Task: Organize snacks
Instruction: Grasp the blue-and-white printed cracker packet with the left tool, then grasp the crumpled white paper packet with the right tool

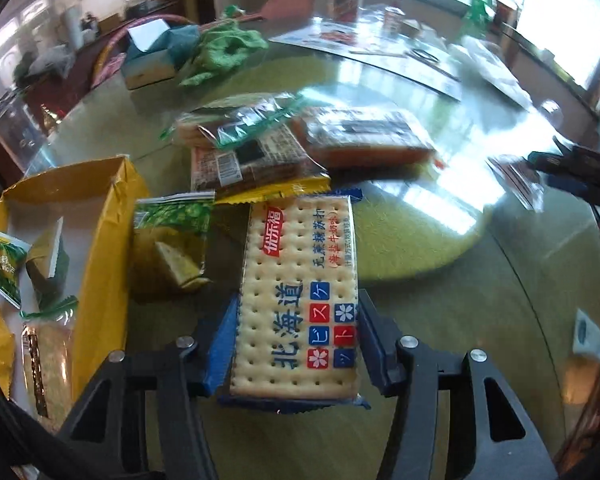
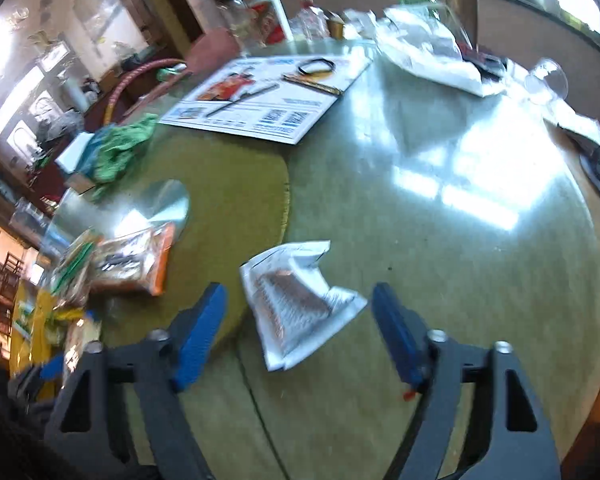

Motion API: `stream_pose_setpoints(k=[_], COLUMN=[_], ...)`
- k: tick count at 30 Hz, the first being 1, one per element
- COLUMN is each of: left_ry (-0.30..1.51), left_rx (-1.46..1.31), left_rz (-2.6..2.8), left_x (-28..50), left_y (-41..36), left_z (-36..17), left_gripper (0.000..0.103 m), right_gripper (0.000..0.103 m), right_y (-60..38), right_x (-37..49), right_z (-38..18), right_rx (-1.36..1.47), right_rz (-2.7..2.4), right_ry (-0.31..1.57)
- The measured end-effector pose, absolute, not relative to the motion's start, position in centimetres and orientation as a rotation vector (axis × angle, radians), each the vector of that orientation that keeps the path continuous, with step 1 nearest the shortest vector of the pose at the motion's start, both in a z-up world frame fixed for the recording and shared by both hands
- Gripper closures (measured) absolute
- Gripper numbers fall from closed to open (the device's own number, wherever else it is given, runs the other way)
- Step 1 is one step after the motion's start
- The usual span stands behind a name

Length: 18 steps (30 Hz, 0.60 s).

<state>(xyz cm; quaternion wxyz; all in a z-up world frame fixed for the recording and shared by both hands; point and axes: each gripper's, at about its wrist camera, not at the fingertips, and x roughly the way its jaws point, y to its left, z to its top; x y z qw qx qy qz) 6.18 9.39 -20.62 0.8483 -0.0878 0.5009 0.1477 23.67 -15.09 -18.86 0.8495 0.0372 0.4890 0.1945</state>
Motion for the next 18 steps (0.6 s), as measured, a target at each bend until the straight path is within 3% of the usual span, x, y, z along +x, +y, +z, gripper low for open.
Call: stream_pose_setpoints(k=[4, 6, 15, 18], left_ry=[1.066, 1.068, 1.059, 1.051], left_rx=[-0.201, -0.202, -0.165, -0.158], left_rz=[0.236, 0.197, 0.108, 0.094], left_x=[3.5, 1.7, -5.6, -6.1], left_y=[8.9, 8.5, 5.4, 4.8], left_z=[-20.3, -20.2, -20.1, -20.3], left_gripper=[0.049, 0.049, 0.048, 0.037], right_gripper=[0.047, 0.061, 0.066, 0.068], right_y=[-13.5, -13.1, -13.7, -14.3], right_x=[24.4, 24.1, 18.4, 13.6], right_z=[-19.9, -20.0, -20.4, -20.7], right_rx=[0.006, -0.012, 0.010, 0.051], right_rz=[0.392, 0.375, 0.394, 0.418], right_ry=[1.046, 1.048, 1.056, 1.051])
